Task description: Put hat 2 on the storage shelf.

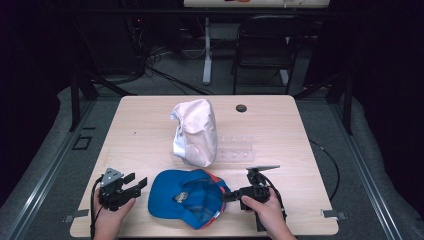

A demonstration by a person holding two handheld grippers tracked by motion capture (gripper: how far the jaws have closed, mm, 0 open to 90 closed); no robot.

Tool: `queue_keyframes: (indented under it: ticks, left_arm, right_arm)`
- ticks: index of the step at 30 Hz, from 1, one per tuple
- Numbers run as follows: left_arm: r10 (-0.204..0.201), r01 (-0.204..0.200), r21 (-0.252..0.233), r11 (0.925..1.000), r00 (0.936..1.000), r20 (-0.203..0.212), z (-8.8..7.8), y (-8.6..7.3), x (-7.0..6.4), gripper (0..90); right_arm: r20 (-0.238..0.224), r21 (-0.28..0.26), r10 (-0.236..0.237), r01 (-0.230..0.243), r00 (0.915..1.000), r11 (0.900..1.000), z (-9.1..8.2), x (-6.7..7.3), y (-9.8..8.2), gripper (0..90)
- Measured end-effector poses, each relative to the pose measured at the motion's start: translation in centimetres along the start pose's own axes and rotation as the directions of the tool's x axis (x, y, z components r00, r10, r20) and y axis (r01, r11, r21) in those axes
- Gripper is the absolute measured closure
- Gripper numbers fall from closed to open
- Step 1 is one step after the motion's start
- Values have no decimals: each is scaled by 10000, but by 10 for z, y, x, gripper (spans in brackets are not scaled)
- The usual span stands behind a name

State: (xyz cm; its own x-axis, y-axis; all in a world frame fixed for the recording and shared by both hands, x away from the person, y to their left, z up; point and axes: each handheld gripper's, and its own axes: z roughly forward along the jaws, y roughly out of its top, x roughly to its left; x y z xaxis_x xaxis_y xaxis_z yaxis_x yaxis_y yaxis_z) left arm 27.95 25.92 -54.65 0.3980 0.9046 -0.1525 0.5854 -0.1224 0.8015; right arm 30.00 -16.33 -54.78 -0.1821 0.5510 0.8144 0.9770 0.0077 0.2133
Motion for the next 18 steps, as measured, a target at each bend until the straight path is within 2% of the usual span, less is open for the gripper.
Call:
queue_keyframes:
  ticks: [1,2,3,14,15,16,17,18]
  left_arm:
    - [-2,2,0,10000,10000,1,0,0,0,456]
    - [2,-2,14,10000,10000,7,0,0,0,456]
    - [-2,2,-34,10000,10000,-10,0,0,0,457]
    - [134,-135,146,9998,9999,65,0,1,-1,458]
    - [141,-142,116,9998,9999,85,0,1,-1,458]
    - [129,-129,71,9999,9999,64,1,1,-2,459]
    - [121,-121,54,9999,9999,89,1,1,-2,460]
    - [132,-133,61,9999,9999,96,2,1,-2,460]
  right_arm:
    - [324,-202,127,-120,9994,9997,-1,2,1,777]
    - [500,82,-70,66,9987,9999,-6,2,3,777]
    - [306,-34,-55,56,9995,10000,-6,1,4,777]
    - [670,-204,27,-13,9977,9998,-25,1,13,780]
    - [729,-115,-109,118,9973,9999,-28,1,14,781]
    - [652,-195,-17,30,9979,9998,-29,2,15,780]
    - [956,-64,-65,72,9954,10000,-33,3,16,781]
    - [795,-262,-46,67,9968,9996,-34,4,16,781]
